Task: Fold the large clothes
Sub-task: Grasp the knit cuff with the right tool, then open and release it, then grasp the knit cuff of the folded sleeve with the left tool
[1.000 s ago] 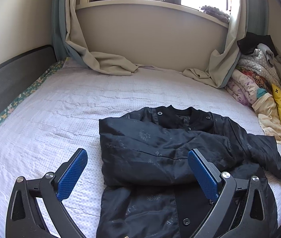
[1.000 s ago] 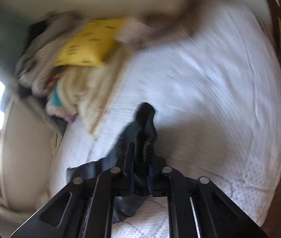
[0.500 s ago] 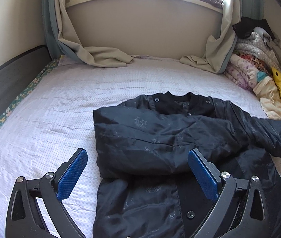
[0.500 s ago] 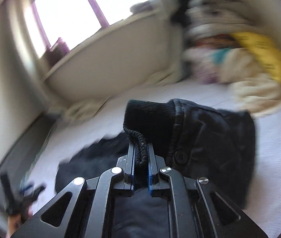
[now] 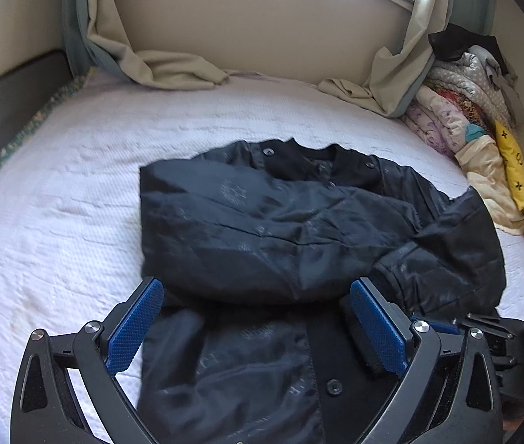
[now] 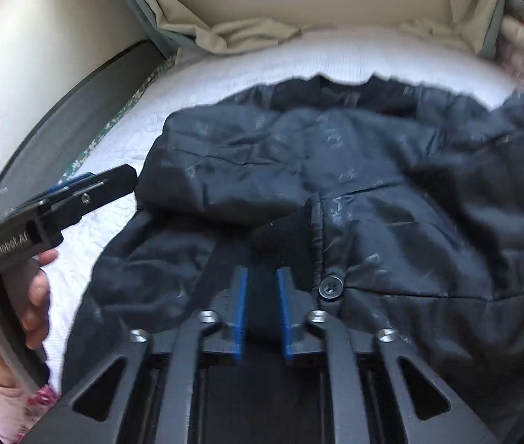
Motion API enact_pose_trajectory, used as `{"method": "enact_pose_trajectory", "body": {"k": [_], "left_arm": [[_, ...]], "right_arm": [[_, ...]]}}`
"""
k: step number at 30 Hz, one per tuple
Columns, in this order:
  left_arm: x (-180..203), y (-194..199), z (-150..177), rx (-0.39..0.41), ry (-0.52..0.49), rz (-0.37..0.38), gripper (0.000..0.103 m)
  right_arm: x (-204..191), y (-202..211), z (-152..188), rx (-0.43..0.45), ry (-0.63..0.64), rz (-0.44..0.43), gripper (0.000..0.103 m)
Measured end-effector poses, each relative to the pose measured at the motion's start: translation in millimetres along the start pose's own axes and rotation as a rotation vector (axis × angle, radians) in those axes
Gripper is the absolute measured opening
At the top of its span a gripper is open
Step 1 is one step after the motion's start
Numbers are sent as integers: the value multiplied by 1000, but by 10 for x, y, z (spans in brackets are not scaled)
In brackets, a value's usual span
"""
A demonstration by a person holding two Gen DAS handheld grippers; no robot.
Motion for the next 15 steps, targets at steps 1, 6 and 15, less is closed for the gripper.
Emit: {"method": "enact_pose_trajectory", "body": {"k": [1, 6, 15], "left_arm": [[7, -9, 8, -7, 5, 15, 102], [127, -104, 85, -68, 68, 172, 101], [582, -613, 482, -292, 160, 414, 83]], "right_arm": [[-24, 41, -22, 5, -15, -22, 46], [225, 646, -288, 160, -102, -63, 58], [903, 1098, -472, 273, -281, 18, 60]]}}
Point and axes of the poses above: each gripper's, at about its wrist camera, not at the fingertips, and y roughly against the way its jaws point, x to its right, z to its underside, the point moved 6 cm from there along -y, roughly the way its jaws point, and after that the axes turned 5 degrees about z, right-handed, at the moved point
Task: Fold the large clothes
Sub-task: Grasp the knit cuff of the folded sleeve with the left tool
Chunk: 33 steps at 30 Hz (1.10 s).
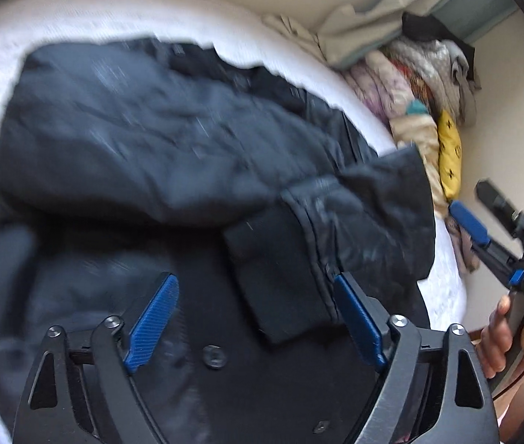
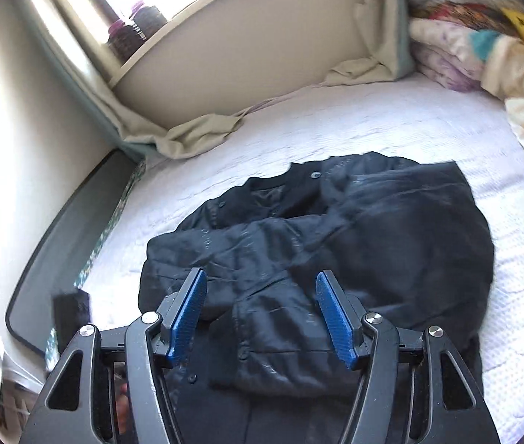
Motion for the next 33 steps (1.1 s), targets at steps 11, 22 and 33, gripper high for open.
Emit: {"method": "enact_pose_trajectory", "body": {"k": [11, 22, 33], "left_arm": [[-63, -380, 113, -53, 49, 64, 35], [105, 259, -119, 84, -52, 25, 9], [-555, 904, -274, 154, -17, -286, 9]], "right_arm": [[158, 90, 40, -27, -32, -3, 63], [378, 148, -43, -10, -104, 21, 64], [610, 166, -42, -12, -161, 70, 64]]}}
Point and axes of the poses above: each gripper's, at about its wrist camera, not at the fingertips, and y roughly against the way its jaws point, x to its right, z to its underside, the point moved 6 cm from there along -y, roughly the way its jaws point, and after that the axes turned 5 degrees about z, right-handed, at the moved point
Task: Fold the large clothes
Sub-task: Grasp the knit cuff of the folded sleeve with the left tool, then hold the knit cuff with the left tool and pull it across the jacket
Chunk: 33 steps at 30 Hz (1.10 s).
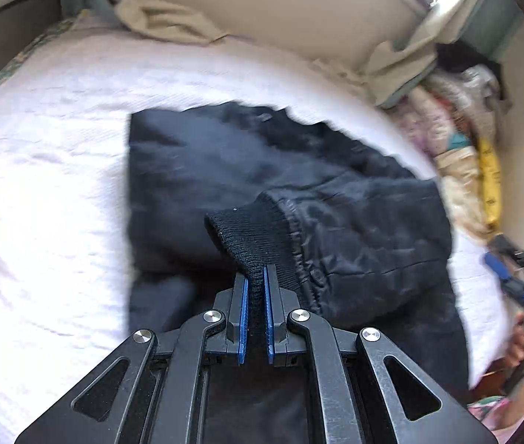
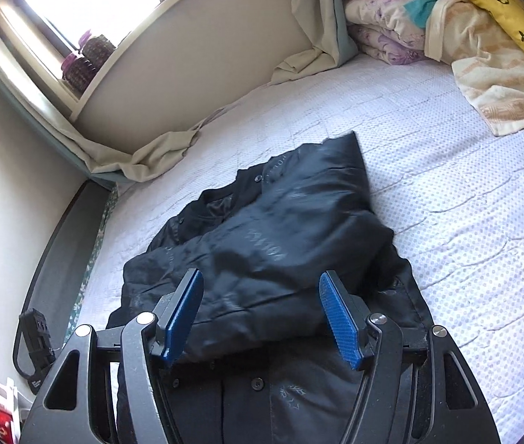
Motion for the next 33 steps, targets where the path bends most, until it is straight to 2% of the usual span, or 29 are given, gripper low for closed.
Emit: {"method": "enact_pose_trajectory", "body": {"k": [3, 7, 11, 13, 16, 18, 19, 23, 25, 28, 30, 33], "left_arm": [[-131, -83, 90, -40, 5, -59, 9], [-233, -275, 173, -108, 23, -93, 9], [-148, -348, 244, -149, 36, -38, 10], [-85, -262, 203, -131, 27, -22, 12], [-57, -101, 89, -77, 14, -23, 22], [-80, 41, -16, -8, 8, -49, 35], [-93, 80, -70, 22, 8, -56, 37], [-66, 93, -174, 66, 23, -11, 41], [-12, 46, -190, 78, 2, -27, 42], [146, -77, -158, 85, -62, -54, 51], [292, -192, -113, 82, -117, -66, 63], [431, -377, -71, 73, -184, -105, 68]], "right_arm": [[15, -37, 15, -14, 1, 9, 64], [49, -97, 40, -40, 4, 27, 64], [99, -176, 75, -74, -11, 39, 64], [127, -193, 82, -87, -25, 37, 64], [128, -178, 80, -79, -19, 49, 64], [125, -166, 59, -65, -3, 65, 64], [120, -159, 46, -55, 7, 77, 64], [-24, -92, -90, 61, 162, 236, 64], [-134, -130, -196, 91, 223, 263, 64], [-291, -348, -314, 49, 315, 247, 64], [-343, -583, -327, -8, 370, 222, 64], [-206, -885, -287, -46, 388, 265, 64]]}}
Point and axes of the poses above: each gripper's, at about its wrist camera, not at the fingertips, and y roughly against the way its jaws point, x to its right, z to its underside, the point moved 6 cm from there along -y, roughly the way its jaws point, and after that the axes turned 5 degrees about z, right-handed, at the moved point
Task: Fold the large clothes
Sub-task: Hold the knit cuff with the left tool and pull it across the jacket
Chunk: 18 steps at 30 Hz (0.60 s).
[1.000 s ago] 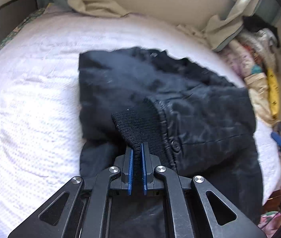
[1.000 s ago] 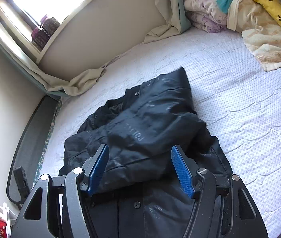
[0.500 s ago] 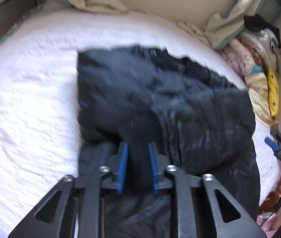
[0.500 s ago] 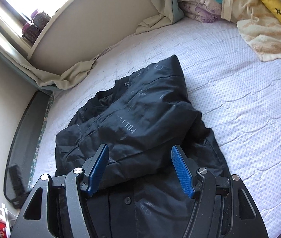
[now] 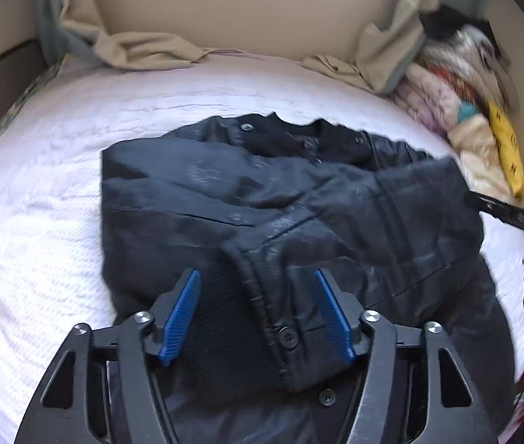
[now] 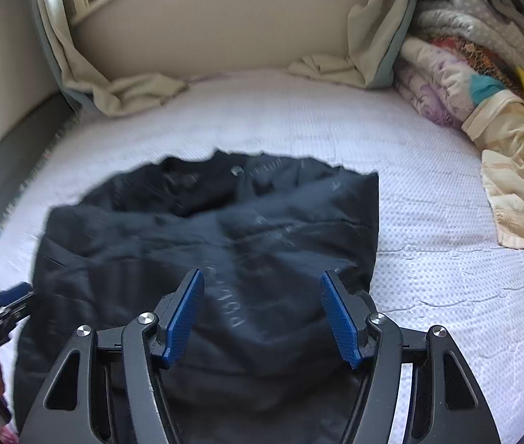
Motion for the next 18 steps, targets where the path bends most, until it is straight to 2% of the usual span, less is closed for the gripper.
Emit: {"method": "enact_pose_trajectory", "body": {"k": [2, 5, 10, 18], "left_arm": [[8, -114, 26, -15, -30, -41, 68], [-27, -288, 92, -57, -48, -62, 68], [-65, -547, 233, -106, -50, -44, 80], [-134, -665, 346, -120, -39, -30, 83]], "right_arm": [[67, -168, 78, -28, -8, 22, 64], [179, -422, 154, -93, -9, 52, 64], [369, -666, 307, -185, -38, 40, 63], [362, -828, 454, -174, 17, 88, 63]]}}
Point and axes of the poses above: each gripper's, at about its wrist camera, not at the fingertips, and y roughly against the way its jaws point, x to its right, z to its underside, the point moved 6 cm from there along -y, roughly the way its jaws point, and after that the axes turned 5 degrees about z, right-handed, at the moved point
